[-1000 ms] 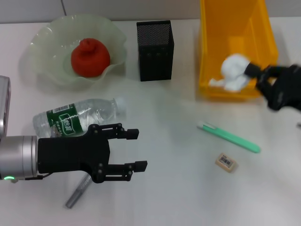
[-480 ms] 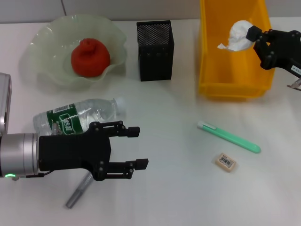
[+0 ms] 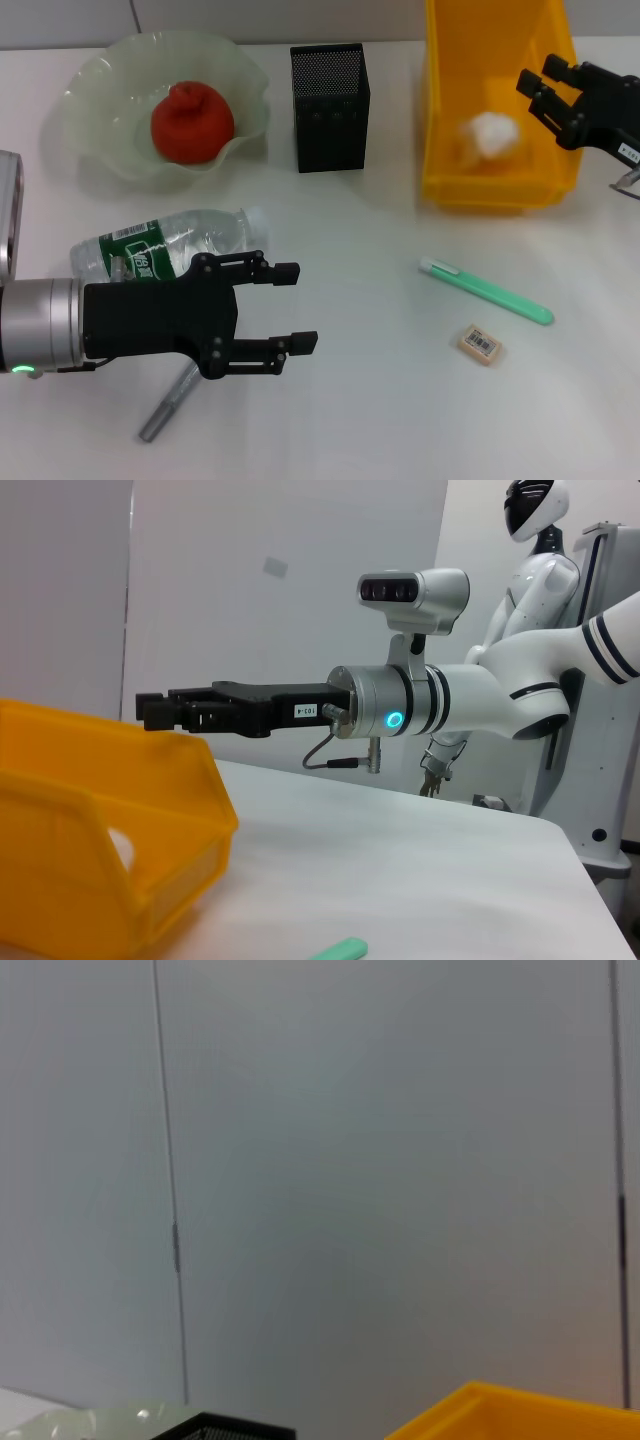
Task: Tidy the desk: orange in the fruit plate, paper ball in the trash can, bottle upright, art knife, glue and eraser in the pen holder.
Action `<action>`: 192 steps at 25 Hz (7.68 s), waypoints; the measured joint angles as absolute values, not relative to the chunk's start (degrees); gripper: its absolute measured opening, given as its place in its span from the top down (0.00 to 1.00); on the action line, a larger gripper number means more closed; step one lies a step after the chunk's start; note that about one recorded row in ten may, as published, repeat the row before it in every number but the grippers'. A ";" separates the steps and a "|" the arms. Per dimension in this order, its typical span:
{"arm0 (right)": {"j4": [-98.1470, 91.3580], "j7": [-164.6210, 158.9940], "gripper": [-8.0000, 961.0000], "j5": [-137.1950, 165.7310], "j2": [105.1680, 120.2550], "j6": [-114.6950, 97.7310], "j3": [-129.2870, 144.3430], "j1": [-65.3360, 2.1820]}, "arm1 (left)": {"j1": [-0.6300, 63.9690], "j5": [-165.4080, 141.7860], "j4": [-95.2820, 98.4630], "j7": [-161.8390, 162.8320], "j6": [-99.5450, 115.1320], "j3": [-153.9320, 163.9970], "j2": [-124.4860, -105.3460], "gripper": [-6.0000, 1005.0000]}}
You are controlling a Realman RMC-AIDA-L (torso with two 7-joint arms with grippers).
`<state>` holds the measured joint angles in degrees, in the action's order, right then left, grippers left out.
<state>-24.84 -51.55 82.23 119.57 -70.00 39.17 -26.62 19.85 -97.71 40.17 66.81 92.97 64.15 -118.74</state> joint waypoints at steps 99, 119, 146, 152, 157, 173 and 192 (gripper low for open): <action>-8.86 -37.32 0.17 101.86 119.44 -96.77 38.10 -17.96 | 23.11 -102.15 54.44 91.59 83.87 64.63 -118.31 0.25; -8.40 -37.44 0.17 101.86 119.59 -95.48 38.05 -18.84 | 36.75 -146.36 73.27 129.49 78.59 86.25 -119.15 0.25; -6.49 -37.44 0.17 101.87 119.62 -93.68 38.05 -20.26 | 39.08 -151.81 67.42 133.17 71.96 94.49 -119.18 0.25; -6.39 -37.44 0.17 101.87 119.62 -93.69 38.05 -20.17 | 39.56 -151.87 65.36 134.39 70.06 95.00 -119.18 0.25; -6.40 -37.44 0.17 101.87 119.62 -93.69 38.05 -19.95 | 39.66 -152.00 65.14 134.54 69.56 95.49 -119.18 0.30; -6.42 -37.44 0.17 101.87 119.62 -93.10 38.05 -20.20 | 38.60 -152.92 67.86 135.37 69.76 96.37 -119.18 0.55; -6.41 -37.43 0.17 101.87 119.55 -92.91 38.05 -21.26 | 32.64 -145.39 82.57 134.74 72.23 92.86 -118.77 0.56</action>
<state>-6.41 -37.43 101.87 119.55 -92.91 38.06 -21.26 32.64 -145.39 82.57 134.74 72.23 92.86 -118.77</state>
